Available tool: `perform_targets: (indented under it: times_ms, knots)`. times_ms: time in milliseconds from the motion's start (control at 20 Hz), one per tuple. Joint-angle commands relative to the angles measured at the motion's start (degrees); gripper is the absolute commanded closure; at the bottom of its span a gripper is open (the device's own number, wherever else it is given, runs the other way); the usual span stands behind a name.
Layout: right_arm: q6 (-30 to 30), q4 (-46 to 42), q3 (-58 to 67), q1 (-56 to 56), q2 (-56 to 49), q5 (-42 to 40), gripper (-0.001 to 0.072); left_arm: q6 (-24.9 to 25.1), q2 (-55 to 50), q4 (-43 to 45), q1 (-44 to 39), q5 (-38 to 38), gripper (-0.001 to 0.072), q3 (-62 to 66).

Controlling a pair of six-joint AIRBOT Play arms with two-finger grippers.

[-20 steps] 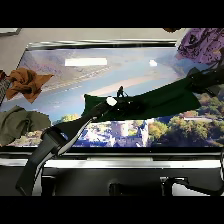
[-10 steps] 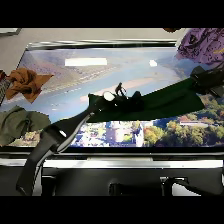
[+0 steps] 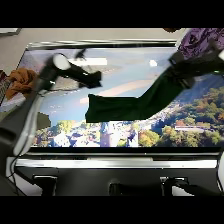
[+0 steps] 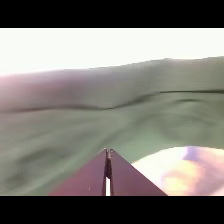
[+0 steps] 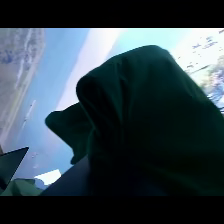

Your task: Fold the clothes and pants, and hang the long-sleeved shirts on hangers.

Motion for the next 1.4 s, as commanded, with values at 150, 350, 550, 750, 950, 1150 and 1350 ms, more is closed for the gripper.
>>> perform_targets:
  times_ms: [150, 350, 550, 750, 950, 1150, 1350]
  knots:
    - [17.9, -7.2, 0.0, 20.3, -4.3, -17.3, 0.0681, 2.0, 12.2, 12.6, 12.3, -8.9, 0.0684, 0.0]
    - [23.3, -9.2, 0.0, 28.1, -11.6, -24.3, 0.0681, 2.0, 13.9, 12.6, 17.0, -9.4, 0.0684, 0.0]
    - [26.4, -7.7, 0.0, 31.8, -18.7, -27.5, 0.0681, 3.4, 13.9, 12.6, 19.1, -10.4, 0.0684, 0.0]
    - [26.4, -6.8, 0.0, 33.4, -22.8, -27.4, 0.0680, 3.4, 13.9, 12.6, 19.8, -10.4, 0.0684, 0.0]
    - [26.4, -6.7, 0.0, 33.4, -24.9, -28.4, 0.0680, 3.4, 13.8, 12.6, 19.9, -10.4, 0.0684, 0.0]
    - [25.6, -6.3, 0.0, 33.4, -25.4, -28.9, 0.0611, 3.4, 13.8, 12.6, 19.9, -10.4, 0.0683, 0.0]
    - [11.1, 1.8, 0.0, 33.4, -24.1, -32.8, 0.0330, 3.4, 13.8, 12.6, 19.9, -10.4, 0.0684, 0.0]
